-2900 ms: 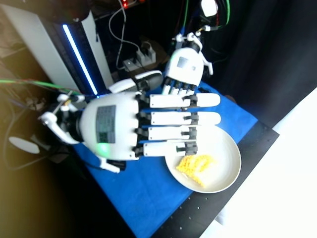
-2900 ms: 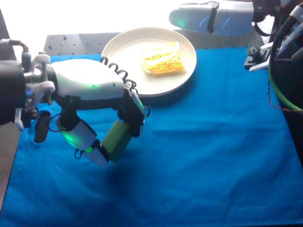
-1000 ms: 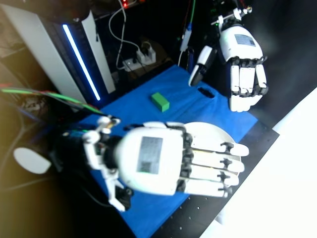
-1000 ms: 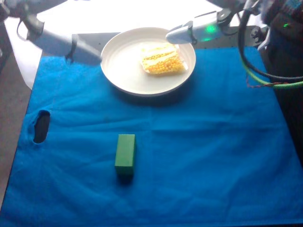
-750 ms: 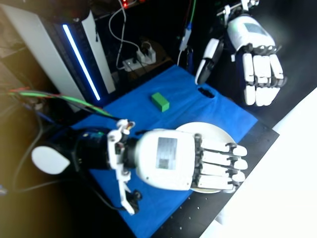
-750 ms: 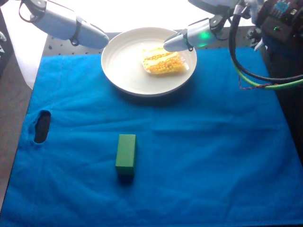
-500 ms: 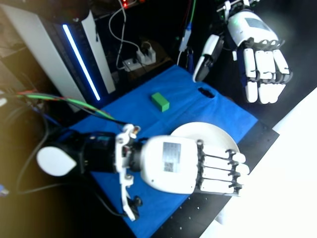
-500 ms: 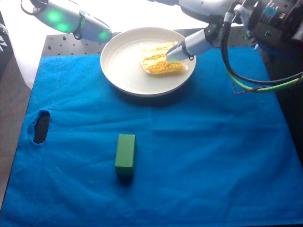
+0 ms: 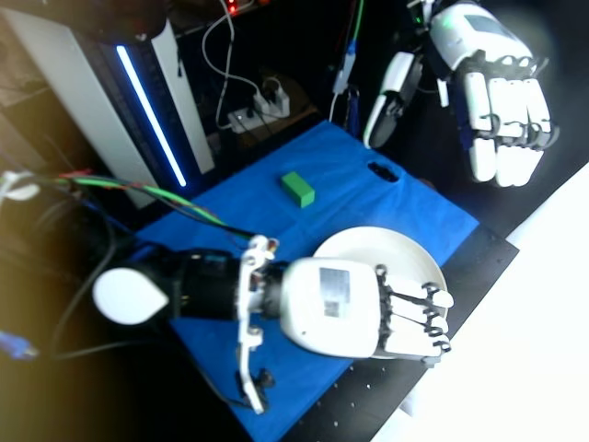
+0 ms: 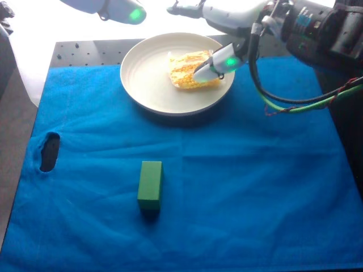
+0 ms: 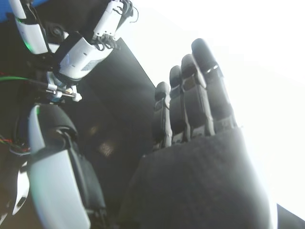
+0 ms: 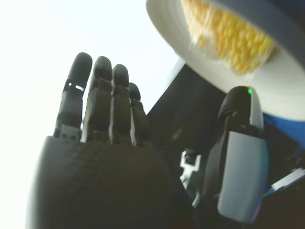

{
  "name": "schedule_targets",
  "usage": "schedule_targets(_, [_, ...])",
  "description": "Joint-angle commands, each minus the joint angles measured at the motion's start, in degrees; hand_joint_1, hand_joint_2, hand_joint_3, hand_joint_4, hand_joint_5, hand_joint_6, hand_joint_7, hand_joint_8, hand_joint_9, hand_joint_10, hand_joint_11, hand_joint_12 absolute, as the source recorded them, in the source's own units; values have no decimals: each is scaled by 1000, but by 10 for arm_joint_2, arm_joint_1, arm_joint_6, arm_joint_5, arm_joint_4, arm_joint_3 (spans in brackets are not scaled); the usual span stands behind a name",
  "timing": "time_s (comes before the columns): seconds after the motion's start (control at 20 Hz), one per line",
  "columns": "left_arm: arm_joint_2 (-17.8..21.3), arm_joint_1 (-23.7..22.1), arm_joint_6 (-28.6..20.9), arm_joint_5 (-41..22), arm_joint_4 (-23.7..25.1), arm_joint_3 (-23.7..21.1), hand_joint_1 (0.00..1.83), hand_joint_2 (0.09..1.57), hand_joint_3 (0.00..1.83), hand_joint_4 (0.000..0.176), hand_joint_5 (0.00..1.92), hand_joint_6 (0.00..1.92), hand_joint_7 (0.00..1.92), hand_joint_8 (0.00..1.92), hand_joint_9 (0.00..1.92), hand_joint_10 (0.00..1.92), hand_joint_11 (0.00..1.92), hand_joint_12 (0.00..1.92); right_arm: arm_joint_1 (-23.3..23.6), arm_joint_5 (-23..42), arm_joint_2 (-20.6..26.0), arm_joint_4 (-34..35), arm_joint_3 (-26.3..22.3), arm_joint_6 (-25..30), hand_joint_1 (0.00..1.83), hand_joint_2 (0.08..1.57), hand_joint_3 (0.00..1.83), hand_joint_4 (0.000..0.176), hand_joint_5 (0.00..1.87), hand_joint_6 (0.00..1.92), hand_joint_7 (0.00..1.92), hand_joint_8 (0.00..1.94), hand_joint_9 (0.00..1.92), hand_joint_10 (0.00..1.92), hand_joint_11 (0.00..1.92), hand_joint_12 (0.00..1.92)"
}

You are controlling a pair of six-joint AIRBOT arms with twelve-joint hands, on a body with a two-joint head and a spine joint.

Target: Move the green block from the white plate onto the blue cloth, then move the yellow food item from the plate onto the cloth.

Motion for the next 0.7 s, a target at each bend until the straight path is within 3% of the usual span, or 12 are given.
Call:
schedule_targets(0.0, [0, -14, 0, -44, -4, -1, 693, 834, 0, 70, 239, 0, 289, 0, 294, 0, 94, 807, 6, 51, -2, 22, 6, -2, 715, 844, 2, 0, 216, 1, 541, 28, 584, 81, 80, 1497])
schedule_targets(0.05, [-1, -19, 0, -38, 2, -1, 681, 831, 0, 57, 242, 0, 303, 0, 302, 1, 66, 1000, 4, 50, -5, 22, 9, -2, 738, 840, 0, 0, 226, 0, 632, 19, 576, 349, 151, 1643])
schedule_targets(0.15, [-2, -25, 0, -32, 10, -2, 698, 840, 0, 66, 239, 0, 311, 0, 325, 3, 99, 969, 1, 47, -11, 22, 14, -2, 718, 829, 0, 0, 215, 0, 441, 0, 461, 129, 26, 1380])
schedule_targets(0.2, [-2, -25, 0, -31, 11, -2, 707, 855, 5, 54, 250, 4, 327, 6, 344, 9, 105, 959, 0, 47, -13, 22, 15, -2, 716, 825, 0, 0, 218, 0, 439, 1, 485, 79, 47, 1327])
schedule_targets(0.3, [-3, -26, 0, -32, 10, -2, 711, 857, 0, 63, 245, 0, 328, 0, 333, 0, 61, 1022, -2, 47, -18, 23, 18, -2, 705, 838, 1, 0, 229, 0, 395, 0, 454, 16, 75, 1123])
schedule_targets(0.4, [-3, -27, 0, -31, 10, -3, 700, 844, 0, 52, 235, 0, 318, 0, 324, 1, 14, 1065, -7, 47, -24, 24, 23, -2, 658, 890, 0, 0, 233, 1, 285, 0, 364, 0, 117, 996])
schedule_targets(0.45, [-3, -27, 0, -30, 10, -3, 695, 848, 1, 44, 223, 0, 318, 0, 327, 2, 2, 1054, -9, 47, -26, 25, 26, -2, 621, 934, 15, 0, 223, 0, 261, 0, 327, 0, 107, 982])
schedule_targets(0.5, [-3, -27, 0, -30, 10, -3, 705, 835, 0, 53, 228, 2, 335, 4, 341, 5, 0, 998, -11, 46, -28, 27, 28, -2, 574, 957, 5, 0, 230, 0, 275, 1, 339, 4, 109, 960])
schedule_targets(0.65, [-4, -28, 0, -29, 10, -3, 711, 804, 0, 51, 240, 5, 354, 9, 359, 10, 19, 982, -18, 46, -31, 33, 33, -2, 613, 927, 0, 0, 270, 2, 285, 1, 359, 6, 120, 987])
